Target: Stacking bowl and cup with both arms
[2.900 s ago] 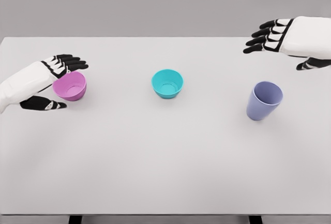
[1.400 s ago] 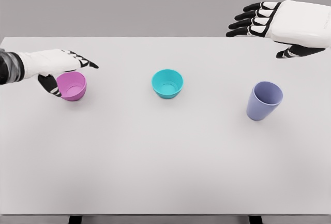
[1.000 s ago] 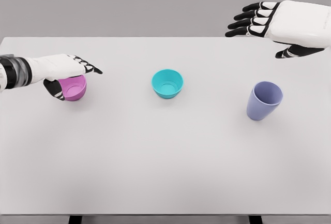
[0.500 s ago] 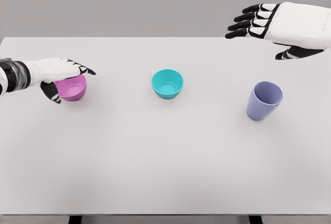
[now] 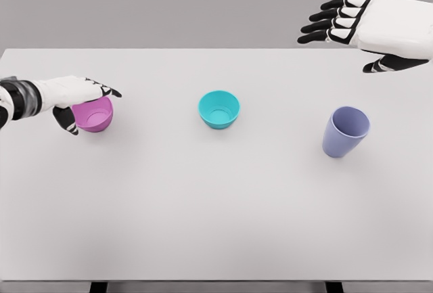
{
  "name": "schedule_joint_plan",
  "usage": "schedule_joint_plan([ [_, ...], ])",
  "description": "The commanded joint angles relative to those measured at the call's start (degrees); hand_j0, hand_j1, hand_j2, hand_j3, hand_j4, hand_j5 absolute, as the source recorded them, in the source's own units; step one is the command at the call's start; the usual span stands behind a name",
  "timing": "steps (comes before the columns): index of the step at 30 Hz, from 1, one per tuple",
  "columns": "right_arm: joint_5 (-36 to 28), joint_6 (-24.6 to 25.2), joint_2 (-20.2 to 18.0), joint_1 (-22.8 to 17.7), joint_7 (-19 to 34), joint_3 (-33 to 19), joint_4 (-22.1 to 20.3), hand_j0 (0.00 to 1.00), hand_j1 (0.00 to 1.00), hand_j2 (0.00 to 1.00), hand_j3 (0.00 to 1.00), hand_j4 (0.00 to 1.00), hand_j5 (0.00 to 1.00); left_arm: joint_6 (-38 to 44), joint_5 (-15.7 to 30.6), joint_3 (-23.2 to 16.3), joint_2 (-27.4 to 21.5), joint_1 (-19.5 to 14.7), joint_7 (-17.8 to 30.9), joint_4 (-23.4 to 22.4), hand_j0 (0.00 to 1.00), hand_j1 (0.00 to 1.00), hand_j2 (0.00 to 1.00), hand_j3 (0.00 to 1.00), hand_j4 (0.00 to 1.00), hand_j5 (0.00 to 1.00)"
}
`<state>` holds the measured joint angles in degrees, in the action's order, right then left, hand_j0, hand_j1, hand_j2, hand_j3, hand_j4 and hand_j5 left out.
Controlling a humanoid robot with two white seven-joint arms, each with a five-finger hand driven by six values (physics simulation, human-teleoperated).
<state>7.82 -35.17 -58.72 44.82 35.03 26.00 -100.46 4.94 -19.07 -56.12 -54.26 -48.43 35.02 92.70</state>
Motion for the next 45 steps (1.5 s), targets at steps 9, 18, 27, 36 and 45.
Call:
schedule_joint_plan([
  [9,-0.3,0.2,-0.1,0.0,0.0,-0.1,0.0,1.0,1.0,1.0,1.0,1.0,1.0,-0.3,-1.4,0.1,2.0,0.8,0.0,-2.7,1.0,1.0,1.0,1.0,1.0,1.0],
  [18,-0.3,0.2,-0.5,-5.0,0.0,-0.1,0.1,1.0,1.0,1.0,1.0,1.0,1.0,-0.3,-1.4,0.1,2.1,0.7,0.0,-3.7,1.0,1.0,1.0,1.0,1.0,1.0],
  [27,-0.3,0.2,-0.3,-5.0,0.0,-0.2,0.1,1.0,1.0,1.0,1.0,1.0,1.0,-0.4,-2.0,0.2,2.8,0.6,0.0,-4.4,1.0,1.0,1.0,1.0,1.0,1.0],
  [36,-0.3,0.2,-0.1,-5.0,0.0,-0.2,0.1,1.0,1.0,1.0,1.0,1.0,1.0,-0.7,-2.3,0.2,3.9,0.6,0.0,-6.0,1.0,1.0,1.0,1.0,1.0,1.0],
  [45,-0.3,0.2,-0.1,-5.0,0.0,-0.2,0.1,1.0,1.0,1.0,1.0,1.0,1.0,-0.7,-2.4,0.2,4.3,0.7,0.0,-6.1,1.0,1.0,1.0,1.0,1.0,1.0],
])
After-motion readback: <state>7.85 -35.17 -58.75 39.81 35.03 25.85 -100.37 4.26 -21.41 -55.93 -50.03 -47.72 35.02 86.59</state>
